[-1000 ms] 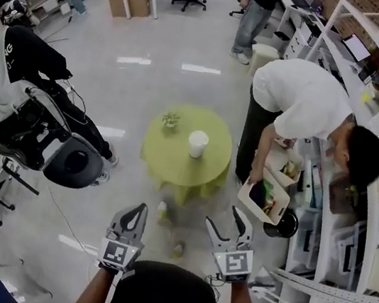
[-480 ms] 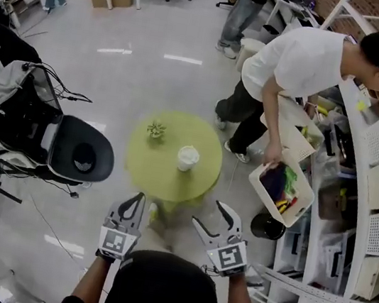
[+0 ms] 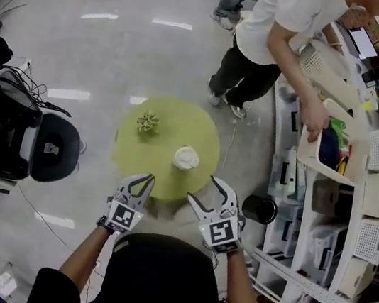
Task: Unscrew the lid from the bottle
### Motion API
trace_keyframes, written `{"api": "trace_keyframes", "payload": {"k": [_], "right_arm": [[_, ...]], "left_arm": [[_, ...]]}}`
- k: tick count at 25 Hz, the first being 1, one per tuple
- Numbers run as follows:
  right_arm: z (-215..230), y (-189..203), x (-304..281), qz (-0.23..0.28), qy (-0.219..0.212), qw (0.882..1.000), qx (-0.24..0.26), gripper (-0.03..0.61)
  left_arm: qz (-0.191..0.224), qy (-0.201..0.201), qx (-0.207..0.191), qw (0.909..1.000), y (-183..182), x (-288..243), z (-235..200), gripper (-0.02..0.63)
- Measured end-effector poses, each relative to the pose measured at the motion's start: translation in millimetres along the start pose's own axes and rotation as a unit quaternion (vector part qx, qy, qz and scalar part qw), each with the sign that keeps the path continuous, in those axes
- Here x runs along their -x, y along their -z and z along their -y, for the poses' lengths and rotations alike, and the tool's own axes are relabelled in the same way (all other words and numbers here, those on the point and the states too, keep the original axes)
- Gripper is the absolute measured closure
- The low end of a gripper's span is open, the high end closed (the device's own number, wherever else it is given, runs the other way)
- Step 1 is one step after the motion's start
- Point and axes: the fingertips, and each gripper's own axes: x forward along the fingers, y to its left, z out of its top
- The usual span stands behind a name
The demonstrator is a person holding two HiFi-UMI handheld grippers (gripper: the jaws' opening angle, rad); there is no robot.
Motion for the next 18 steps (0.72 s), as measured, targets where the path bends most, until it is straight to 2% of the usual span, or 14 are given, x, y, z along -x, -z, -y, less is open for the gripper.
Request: {"api": "trace_keyframes", "payload": {"k": [3, 5, 7, 9, 10, 13, 18], "right_arm": [[18, 4, -35, -0.022, -0.029, 0.999, 0.033, 0.259], [24, 8, -54, -0.040, -0.051, 0.996, 0.056, 0.256], [30, 13, -74, -0.048, -0.074, 0.994, 0.067, 0.253], [35, 20, -93, -0.055, -0.097, 0.991, 0.071, 0.252], [36, 25, -102, -0.062, -0.108, 0.990, 0.072, 0.252], [38, 39, -129, -0.093, -0.141, 0.983, 0.077, 0.252], [30, 60, -160, -0.132, -0.174, 0.971, 0.097, 0.250]], "left_arm": [[-0.028, 0.021, -0.014, 0.9993, 26, -40, -3, 0.579], [-0.038, 0.038, -0.011, 0.9985, 49, -62, -1, 0.542], [-0.053, 0.055, 0.004, 0.9971, 72, -87, -1, 0.446], [-0.076, 0.070, 0.031, 0.9942, 98, -111, -1, 0.272], [-0.087, 0.077, 0.041, 0.9924, 110, -121, -1, 0.234], [-0.098, 0.099, 0.044, 0.9893, 127, -147, 6, 0.207], [-0.087, 0.136, -0.005, 0.9868, 127, -185, 12, 0.202]]}}
